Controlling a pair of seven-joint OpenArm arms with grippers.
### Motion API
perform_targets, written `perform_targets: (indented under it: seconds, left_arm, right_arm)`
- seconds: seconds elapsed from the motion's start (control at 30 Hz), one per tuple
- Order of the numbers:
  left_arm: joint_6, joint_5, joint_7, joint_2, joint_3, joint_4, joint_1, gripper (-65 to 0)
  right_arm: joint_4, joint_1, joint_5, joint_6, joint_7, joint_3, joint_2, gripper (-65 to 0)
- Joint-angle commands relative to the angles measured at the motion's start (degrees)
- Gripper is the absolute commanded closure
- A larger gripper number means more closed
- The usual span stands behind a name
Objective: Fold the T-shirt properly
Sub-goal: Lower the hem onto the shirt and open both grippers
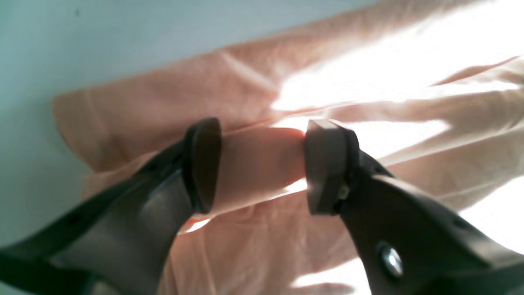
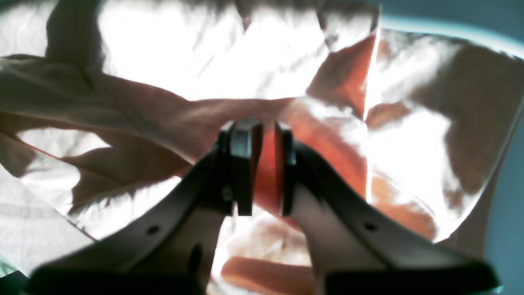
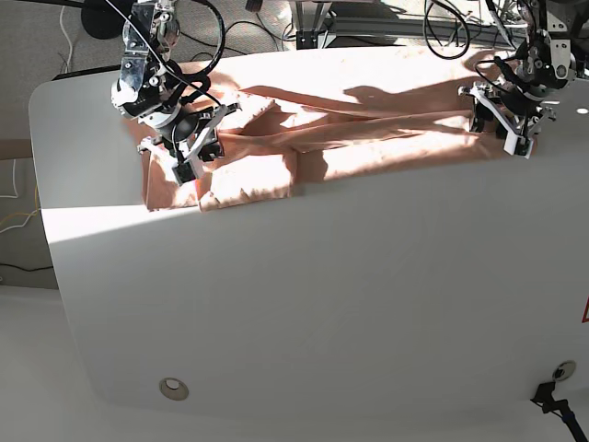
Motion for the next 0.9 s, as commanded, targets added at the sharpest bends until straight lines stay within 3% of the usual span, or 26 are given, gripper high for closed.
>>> perform_targets:
  seconds: [0.0,0.1,0.3,0.6,0.87]
  left_arm:
    - [0.04,3.19,-0.84,-0.86,-0.32,-0.62,-0.05,-30.9]
    - [0.04,7.85,-0.84,-0.77,0.03,-2.29,-0.49,-30.9]
    - [0.04,11.28,-0.93,-1.13,7.15,-7.39,-6.55,-30.9]
    - [0.04,11.63,-0.93,-1.13,10.84,-17.50,-20.53,-30.9]
    - [0.04,11.63,-0.93,-1.13,10.84,-22.25,-27.83,-30.9]
  right_arm:
    - [-1.25,-0.38,0.70,-0.07,3.66,0.07,0.34,-8.8]
    - [-4.77,-1.09,0.70,-0.07,6.12,0.07,0.52,-8.8]
    - [-11.10,-0.65,0.44,-0.07,10.69,0.16,0.78,-8.8]
    - [-18.92,7.97,0.44,-0.51,11.05,0.34,3.68,-8.8]
    - [-25.43,14.91,0.44,-0.59,11.05,6.05,4.21,-8.8]
